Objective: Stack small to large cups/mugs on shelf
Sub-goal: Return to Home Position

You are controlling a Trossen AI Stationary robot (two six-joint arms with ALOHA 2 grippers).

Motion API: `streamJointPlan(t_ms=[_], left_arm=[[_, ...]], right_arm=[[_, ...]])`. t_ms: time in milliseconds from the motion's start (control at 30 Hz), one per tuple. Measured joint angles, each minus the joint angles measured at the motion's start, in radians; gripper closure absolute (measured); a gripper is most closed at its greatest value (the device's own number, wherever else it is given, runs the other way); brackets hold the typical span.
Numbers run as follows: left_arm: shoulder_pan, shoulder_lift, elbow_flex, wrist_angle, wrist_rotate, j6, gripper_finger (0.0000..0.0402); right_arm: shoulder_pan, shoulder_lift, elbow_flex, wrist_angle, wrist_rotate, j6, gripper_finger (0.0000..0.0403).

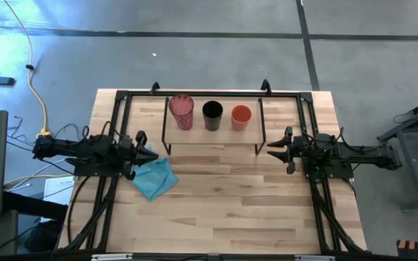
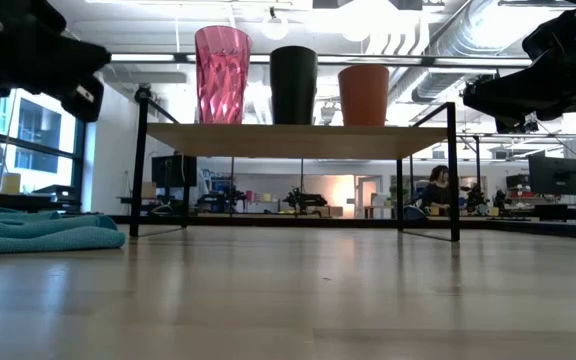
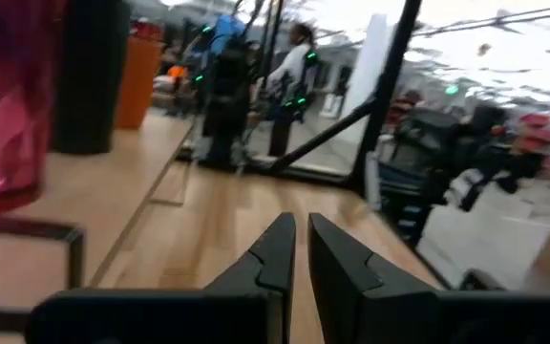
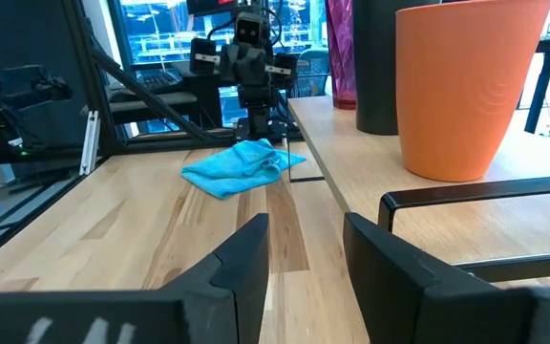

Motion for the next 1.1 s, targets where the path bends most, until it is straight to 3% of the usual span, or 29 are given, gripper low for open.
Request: streamJointPlan(t_ms=[300,1100], left_arm=[[0.0,0.0,0.0,0.005,-0.223,0.0,0.0378],[0.0,0.0,0.0,0.002,-0.196,-0.003,0.0378]], right_arm=[[0.0,0.0,0.0,0.0,0.0,0.0,0.0274],[0.0,0.0,0.0,0.0,0.0,0.0,0.0274]])
